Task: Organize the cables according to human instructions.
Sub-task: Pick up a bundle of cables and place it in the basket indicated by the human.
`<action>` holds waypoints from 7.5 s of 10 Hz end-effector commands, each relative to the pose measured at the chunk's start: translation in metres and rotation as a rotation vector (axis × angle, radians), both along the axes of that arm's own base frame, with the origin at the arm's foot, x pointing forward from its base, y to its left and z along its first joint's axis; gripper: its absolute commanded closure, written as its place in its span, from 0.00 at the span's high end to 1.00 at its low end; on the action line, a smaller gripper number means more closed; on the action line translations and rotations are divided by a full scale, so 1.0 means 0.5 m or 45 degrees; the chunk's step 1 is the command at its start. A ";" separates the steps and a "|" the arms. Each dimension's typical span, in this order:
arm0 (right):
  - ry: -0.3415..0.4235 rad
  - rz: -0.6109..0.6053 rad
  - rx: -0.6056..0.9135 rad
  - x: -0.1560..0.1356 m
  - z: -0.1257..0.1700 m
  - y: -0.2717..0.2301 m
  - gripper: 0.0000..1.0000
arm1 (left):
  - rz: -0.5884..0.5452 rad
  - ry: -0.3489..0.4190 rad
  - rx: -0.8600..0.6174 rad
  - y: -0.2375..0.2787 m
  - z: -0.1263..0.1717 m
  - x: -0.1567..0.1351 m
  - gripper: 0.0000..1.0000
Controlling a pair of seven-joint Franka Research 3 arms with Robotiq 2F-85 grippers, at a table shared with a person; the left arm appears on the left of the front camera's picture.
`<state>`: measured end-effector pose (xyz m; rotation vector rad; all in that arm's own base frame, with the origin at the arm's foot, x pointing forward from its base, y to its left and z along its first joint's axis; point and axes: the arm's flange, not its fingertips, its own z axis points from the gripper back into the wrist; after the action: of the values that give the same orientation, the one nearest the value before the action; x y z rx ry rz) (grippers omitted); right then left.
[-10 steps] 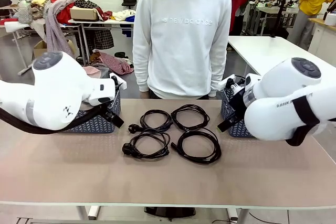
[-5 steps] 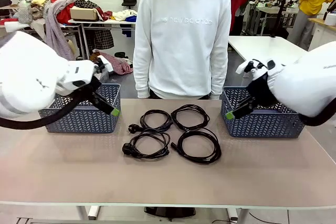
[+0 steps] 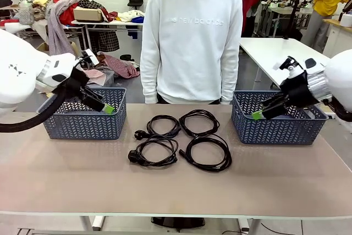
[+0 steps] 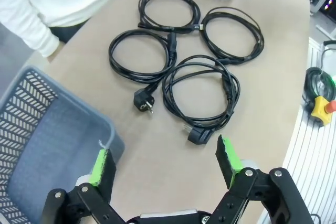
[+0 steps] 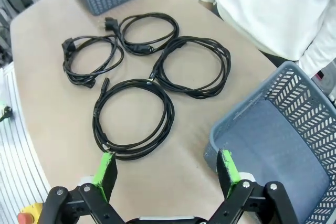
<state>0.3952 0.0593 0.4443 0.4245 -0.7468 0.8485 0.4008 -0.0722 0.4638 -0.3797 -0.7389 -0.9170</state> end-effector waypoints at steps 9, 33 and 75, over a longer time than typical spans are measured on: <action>0.014 0.028 0.038 -0.002 -0.007 -0.015 1.00 | -0.001 0.024 -0.024 0.004 -0.003 0.014 1.00; 0.014 0.028 0.038 -0.002 -0.007 -0.015 1.00 | -0.504 -0.023 0.391 -0.251 -0.020 0.014 1.00; 0.014 0.028 0.038 -0.002 -0.007 -0.015 1.00 | -0.815 0.206 0.832 -0.462 -0.296 0.014 0.32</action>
<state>0.3882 0.0522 0.4447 0.4548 -0.7145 0.8301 0.4055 -0.3045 0.3130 -0.1041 -0.1429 -1.6403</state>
